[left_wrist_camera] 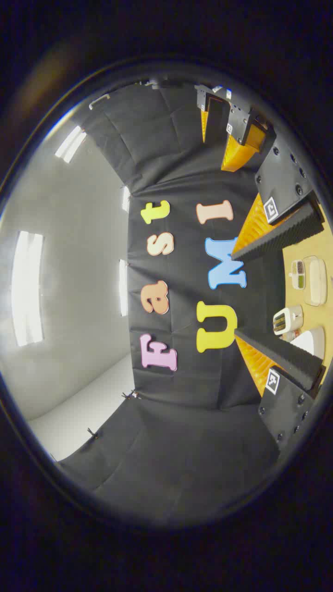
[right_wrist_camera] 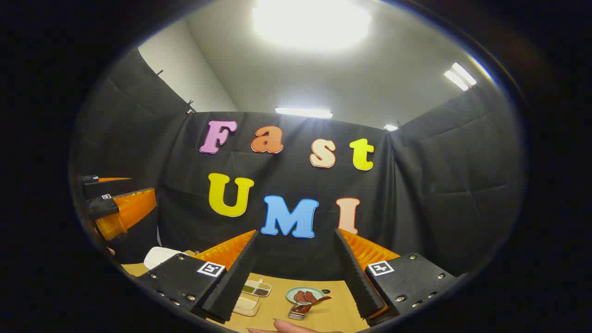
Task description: Close the left gripper, press the button to open the rice cooker; take a wooden spoon from the chopstick holder with the right hand, scoop a spoonful of rice and pour it into the rice cooker, then put the wooden spoon back into the chopstick holder.
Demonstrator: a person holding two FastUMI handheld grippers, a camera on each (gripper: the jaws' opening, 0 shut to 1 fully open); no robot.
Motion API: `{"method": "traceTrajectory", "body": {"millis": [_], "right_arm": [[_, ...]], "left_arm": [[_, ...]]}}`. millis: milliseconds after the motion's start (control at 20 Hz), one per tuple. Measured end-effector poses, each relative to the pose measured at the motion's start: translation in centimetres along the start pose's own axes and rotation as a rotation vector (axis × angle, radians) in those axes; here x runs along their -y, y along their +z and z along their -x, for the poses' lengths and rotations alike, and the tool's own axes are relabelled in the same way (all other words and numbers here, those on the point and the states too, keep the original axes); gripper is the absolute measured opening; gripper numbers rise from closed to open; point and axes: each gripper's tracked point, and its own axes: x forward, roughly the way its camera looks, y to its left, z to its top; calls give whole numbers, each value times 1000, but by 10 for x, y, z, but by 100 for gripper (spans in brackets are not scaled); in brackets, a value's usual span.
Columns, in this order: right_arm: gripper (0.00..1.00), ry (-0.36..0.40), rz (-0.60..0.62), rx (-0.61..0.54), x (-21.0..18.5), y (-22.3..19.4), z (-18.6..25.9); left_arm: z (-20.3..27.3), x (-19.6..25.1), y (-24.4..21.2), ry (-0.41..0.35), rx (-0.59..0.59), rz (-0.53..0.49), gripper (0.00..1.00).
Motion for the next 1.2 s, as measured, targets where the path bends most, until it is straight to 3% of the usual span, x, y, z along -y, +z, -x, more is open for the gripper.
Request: {"method": "traceTrajectory", "body": {"millis": [650, 1050, 1200], "right_arm": [[97, 18, -22, -10, -3, -6, -6], [96, 35, -64, -26, -4, -18, -5], [96, 39, -80, -70, -16, -29, -6]], "left_arm": [[0, -6, -6, 34, -32, -51, 97], [0, -26, -29, 100, -85, -77, 82], [-8, -41, -43, 109, -76, -115, 82]]}}
